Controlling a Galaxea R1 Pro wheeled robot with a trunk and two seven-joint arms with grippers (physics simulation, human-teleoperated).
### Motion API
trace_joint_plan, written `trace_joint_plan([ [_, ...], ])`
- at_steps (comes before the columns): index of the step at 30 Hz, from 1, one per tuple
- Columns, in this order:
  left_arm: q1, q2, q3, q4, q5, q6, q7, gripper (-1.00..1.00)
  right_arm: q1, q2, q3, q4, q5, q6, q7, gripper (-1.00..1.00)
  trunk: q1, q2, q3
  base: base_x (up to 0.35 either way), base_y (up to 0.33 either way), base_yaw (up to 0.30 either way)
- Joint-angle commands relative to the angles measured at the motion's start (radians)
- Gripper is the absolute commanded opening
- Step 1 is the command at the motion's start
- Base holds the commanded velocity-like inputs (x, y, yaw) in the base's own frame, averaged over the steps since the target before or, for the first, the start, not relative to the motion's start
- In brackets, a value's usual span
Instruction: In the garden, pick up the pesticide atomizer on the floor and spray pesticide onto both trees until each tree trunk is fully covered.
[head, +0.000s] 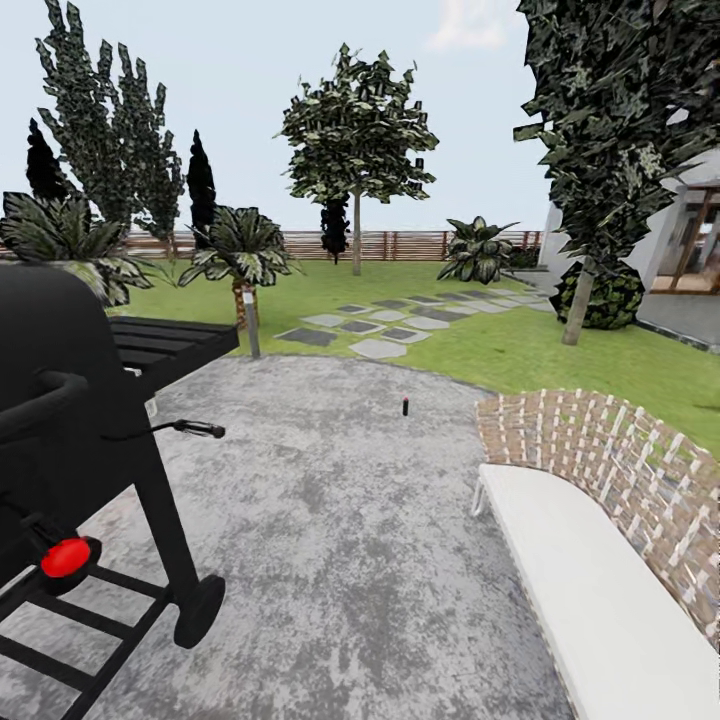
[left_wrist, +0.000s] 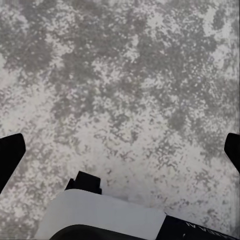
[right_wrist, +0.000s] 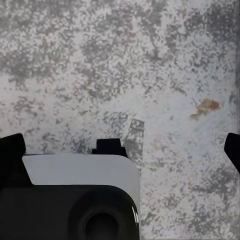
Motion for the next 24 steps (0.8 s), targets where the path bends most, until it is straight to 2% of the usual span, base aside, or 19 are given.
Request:
trace_joint_plan([
  [1,-0.001,0.000,0.000,0.001,0.010,-0.002,-0.008,1.00,-0.001,0.001,-0.006,0.001,0.006,-0.004,0.000,1.00,0.001,0.000,-0.001,0.333,0.000,-0.162],
  [18,0.000,0.000,0.000,0.001,0.010,-0.002,-0.008,1.00,-0.001,0.002,-0.008,0.001,0.007,-0.004,0.000,1.00,0.001,0.000,-0.001,0.333,0.000,-0.033],
  [24,0.000,0.000,0.000,0.001,0.010,-0.002,-0.008,1.00,-0.001,0.002,-0.007,0.001,0.006,-0.005,0.000,1.00,0.001,0.000,-0.001,0.333,0.000,-0.163],
])
